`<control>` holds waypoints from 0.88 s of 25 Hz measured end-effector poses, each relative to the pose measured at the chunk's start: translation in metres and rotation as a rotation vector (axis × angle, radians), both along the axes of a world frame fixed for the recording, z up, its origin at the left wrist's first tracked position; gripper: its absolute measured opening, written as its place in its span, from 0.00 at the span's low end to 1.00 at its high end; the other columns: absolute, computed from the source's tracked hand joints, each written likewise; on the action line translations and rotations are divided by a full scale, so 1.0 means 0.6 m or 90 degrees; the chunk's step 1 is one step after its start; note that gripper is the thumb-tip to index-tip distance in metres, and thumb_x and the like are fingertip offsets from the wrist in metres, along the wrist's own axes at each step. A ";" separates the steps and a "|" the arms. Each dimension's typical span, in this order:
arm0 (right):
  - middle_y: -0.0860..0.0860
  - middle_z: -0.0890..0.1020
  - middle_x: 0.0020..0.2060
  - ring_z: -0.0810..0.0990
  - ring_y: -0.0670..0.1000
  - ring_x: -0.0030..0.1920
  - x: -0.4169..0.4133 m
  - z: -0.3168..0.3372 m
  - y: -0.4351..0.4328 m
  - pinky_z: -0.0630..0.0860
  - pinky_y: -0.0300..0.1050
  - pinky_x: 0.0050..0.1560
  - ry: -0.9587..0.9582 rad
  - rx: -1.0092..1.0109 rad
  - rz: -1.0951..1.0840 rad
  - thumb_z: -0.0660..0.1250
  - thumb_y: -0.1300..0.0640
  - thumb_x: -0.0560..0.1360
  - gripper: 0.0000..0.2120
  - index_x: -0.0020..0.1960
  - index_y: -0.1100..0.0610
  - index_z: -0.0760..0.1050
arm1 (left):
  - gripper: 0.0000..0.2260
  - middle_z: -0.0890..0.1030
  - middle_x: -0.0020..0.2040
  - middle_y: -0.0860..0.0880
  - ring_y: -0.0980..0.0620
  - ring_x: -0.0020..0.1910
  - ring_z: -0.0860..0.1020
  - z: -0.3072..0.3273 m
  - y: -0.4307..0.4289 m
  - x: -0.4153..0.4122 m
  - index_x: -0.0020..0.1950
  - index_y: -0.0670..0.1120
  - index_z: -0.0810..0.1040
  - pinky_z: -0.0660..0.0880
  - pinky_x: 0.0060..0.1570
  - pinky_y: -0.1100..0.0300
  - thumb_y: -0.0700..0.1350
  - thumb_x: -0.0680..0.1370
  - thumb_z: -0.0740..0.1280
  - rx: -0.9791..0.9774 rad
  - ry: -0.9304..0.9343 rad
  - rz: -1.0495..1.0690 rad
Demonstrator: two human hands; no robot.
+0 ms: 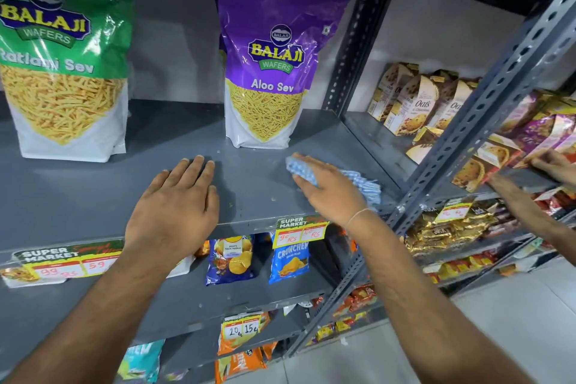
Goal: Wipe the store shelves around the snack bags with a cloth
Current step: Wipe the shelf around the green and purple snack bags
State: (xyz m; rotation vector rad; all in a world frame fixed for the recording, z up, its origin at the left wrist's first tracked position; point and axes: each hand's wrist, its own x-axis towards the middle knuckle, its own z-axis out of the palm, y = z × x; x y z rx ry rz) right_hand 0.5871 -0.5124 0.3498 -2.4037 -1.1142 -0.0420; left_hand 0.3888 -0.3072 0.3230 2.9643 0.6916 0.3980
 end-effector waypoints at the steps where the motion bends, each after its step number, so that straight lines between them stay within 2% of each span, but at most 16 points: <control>1: 0.45 0.72 0.74 0.69 0.47 0.74 -0.028 -0.006 0.001 0.62 0.48 0.76 -0.042 -0.004 0.037 0.60 0.45 0.81 0.24 0.76 0.47 0.68 | 0.32 0.60 0.84 0.47 0.47 0.84 0.58 0.001 -0.002 0.001 0.84 0.47 0.59 0.56 0.82 0.47 0.56 0.81 0.41 -0.002 0.005 0.001; 4: 0.43 0.70 0.75 0.66 0.43 0.75 -0.099 -0.006 0.003 0.57 0.43 0.78 -0.079 -0.014 0.126 0.61 0.48 0.81 0.24 0.77 0.46 0.65 | 0.32 0.60 0.85 0.47 0.47 0.84 0.58 0.001 -0.004 0.003 0.84 0.47 0.58 0.55 0.82 0.47 0.55 0.81 0.41 -0.003 0.014 0.004; 5: 0.42 0.71 0.75 0.66 0.43 0.75 -0.112 -0.006 0.005 0.58 0.42 0.77 -0.065 -0.007 0.152 0.62 0.48 0.81 0.24 0.77 0.46 0.65 | 0.32 0.61 0.84 0.47 0.46 0.84 0.59 0.001 -0.003 0.001 0.84 0.47 0.59 0.56 0.82 0.45 0.55 0.81 0.41 0.006 0.011 0.004; 7: 0.43 0.77 0.69 0.74 0.44 0.69 -0.113 -0.002 0.006 0.67 0.44 0.73 0.030 0.046 0.158 0.62 0.48 0.81 0.21 0.73 0.46 0.70 | 0.33 0.62 0.84 0.46 0.42 0.83 0.60 0.003 0.000 -0.004 0.83 0.46 0.60 0.57 0.81 0.42 0.55 0.81 0.40 0.021 0.021 -0.001; 9: 0.44 0.83 0.62 0.80 0.44 0.60 -0.082 0.019 0.001 0.75 0.45 0.65 0.132 0.173 0.071 0.62 0.51 0.81 0.17 0.69 0.47 0.74 | 0.34 0.60 0.84 0.47 0.42 0.84 0.58 0.004 -0.001 -0.006 0.84 0.46 0.58 0.55 0.81 0.42 0.56 0.80 0.38 0.010 0.028 -0.006; 11: 0.46 0.83 0.62 0.80 0.43 0.58 -0.026 0.046 -0.008 0.73 0.40 0.62 0.124 0.277 -0.060 0.62 0.55 0.82 0.17 0.70 0.49 0.74 | 0.34 0.58 0.85 0.48 0.44 0.84 0.55 0.005 -0.003 -0.003 0.85 0.47 0.56 0.54 0.82 0.44 0.57 0.80 0.38 -0.009 0.026 -0.002; 12: 0.49 0.82 0.63 0.79 0.45 0.58 0.006 0.055 -0.012 0.72 0.40 0.61 0.110 0.267 -0.109 0.61 0.56 0.82 0.17 0.70 0.50 0.73 | 0.34 0.57 0.85 0.48 0.45 0.85 0.55 0.005 -0.003 -0.001 0.85 0.48 0.55 0.54 0.83 0.45 0.57 0.80 0.38 -0.011 0.024 -0.002; 14: 0.53 0.81 0.64 0.79 0.53 0.61 0.056 0.057 -0.014 0.73 0.45 0.60 0.098 0.163 -0.152 0.60 0.55 0.83 0.17 0.71 0.50 0.72 | 0.33 0.56 0.86 0.48 0.45 0.85 0.55 0.004 -0.002 0.000 0.85 0.48 0.54 0.54 0.83 0.46 0.56 0.80 0.38 -0.011 0.022 -0.005; 17: 0.54 0.77 0.69 0.74 0.58 0.69 0.064 0.021 -0.004 0.70 0.48 0.65 0.068 -0.005 -0.129 0.60 0.51 0.83 0.20 0.74 0.51 0.68 | 0.35 0.59 0.85 0.46 0.43 0.84 0.58 0.003 -0.001 -0.003 0.84 0.47 0.57 0.57 0.82 0.44 0.56 0.79 0.37 0.001 0.021 -0.006; 19: 0.55 0.75 0.71 0.72 0.57 0.70 0.030 0.007 0.002 0.68 0.48 0.67 0.018 -0.022 -0.094 0.61 0.50 0.83 0.23 0.76 0.50 0.66 | 0.35 0.59 0.85 0.47 0.44 0.84 0.58 0.004 -0.004 -0.003 0.84 0.47 0.57 0.56 0.82 0.45 0.56 0.79 0.37 -0.002 0.024 0.000; 22: 0.53 0.75 0.71 0.73 0.55 0.71 -0.051 -0.005 0.016 0.69 0.48 0.70 -0.039 0.020 0.006 0.64 0.54 0.81 0.24 0.76 0.49 0.66 | 0.34 0.57 0.85 0.49 0.47 0.85 0.56 0.006 -0.006 0.000 0.85 0.49 0.55 0.48 0.83 0.45 0.56 0.79 0.35 0.018 0.040 0.011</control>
